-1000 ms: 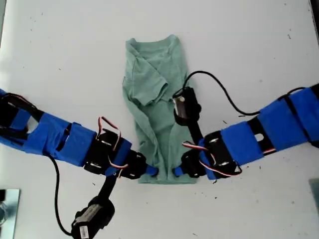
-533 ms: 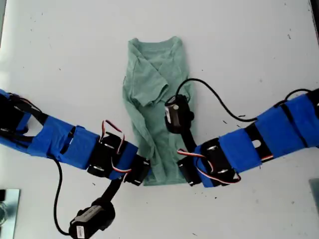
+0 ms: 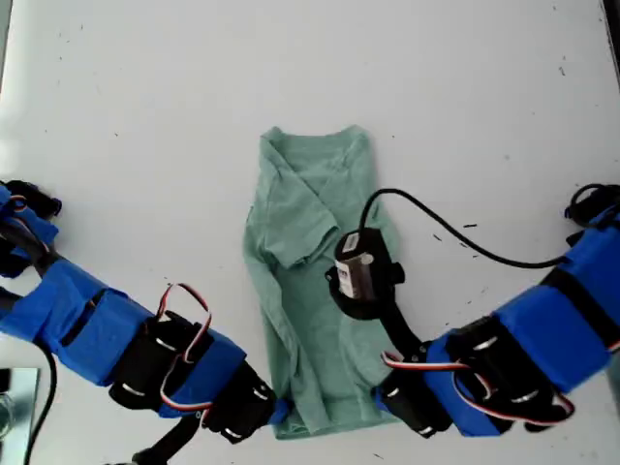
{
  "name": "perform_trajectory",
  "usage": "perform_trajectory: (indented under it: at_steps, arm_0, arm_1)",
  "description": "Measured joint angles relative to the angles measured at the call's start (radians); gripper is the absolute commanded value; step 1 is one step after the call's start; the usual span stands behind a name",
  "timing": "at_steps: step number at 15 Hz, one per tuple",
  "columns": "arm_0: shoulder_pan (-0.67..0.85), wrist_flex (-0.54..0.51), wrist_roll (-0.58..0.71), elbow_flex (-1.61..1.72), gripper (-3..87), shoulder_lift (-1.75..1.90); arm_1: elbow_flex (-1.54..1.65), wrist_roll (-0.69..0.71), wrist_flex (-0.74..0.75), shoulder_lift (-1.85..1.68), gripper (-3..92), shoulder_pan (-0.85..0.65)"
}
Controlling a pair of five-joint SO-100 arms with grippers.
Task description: Fold t shirt
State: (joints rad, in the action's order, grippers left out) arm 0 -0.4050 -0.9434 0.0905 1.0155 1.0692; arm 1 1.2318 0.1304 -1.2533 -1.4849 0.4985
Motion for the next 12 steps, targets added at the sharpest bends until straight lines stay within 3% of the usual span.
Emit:
perform_trajectory:
  at_steps: [4,7,9,12]
  arm_0:
    - [-0.002,-0.005,0.0,0.002,-0.2,0.089]
    - [0.074,-0.109,0.025,0.049,-0.2,0.181]
    - [0.21,-0.155,0.083,0.072,-0.2,0.192]
    - [0.371,-0.161,0.158,0.097,-0.2,0.195]
  arm_1:
    - [0.0,0.043,-0.012,-0.083,-0.4,-0.054]
    - [0.12,0.147,-0.023,-0.224,-0.4,-0.225]
    - [0.321,0.235,0.041,-0.365,-0.4,-0.397]
    - [0.703,0.264,0.275,-0.65,-0.4,-0.548]
